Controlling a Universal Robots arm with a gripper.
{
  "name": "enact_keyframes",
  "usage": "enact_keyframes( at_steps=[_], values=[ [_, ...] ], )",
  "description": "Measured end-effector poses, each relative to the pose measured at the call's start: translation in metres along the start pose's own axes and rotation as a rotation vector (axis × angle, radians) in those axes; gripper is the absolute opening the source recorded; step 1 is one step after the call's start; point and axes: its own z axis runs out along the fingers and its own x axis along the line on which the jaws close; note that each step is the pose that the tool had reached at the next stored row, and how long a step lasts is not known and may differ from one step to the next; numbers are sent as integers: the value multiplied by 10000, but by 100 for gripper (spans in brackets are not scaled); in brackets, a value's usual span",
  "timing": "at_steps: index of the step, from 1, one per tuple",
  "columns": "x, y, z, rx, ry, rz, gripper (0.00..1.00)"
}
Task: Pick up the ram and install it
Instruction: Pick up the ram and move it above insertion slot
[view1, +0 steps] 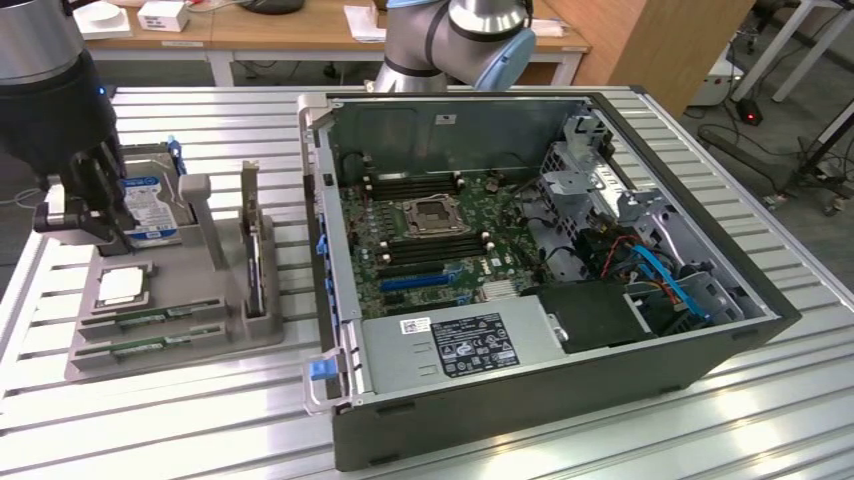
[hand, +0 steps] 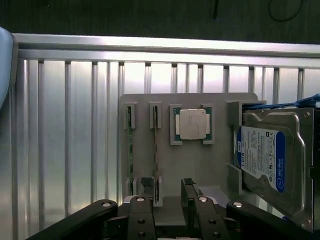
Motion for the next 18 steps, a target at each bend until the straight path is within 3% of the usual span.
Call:
enact_keyframes(
  at_steps=[9, 14, 18],
  values=[
    [1, 0, 0, -4, -2, 131, 35],
    [0, -16, 1, -147, -3, 135, 35],
    [1, -17, -1, -160, -1, 135, 35]
  ],
)
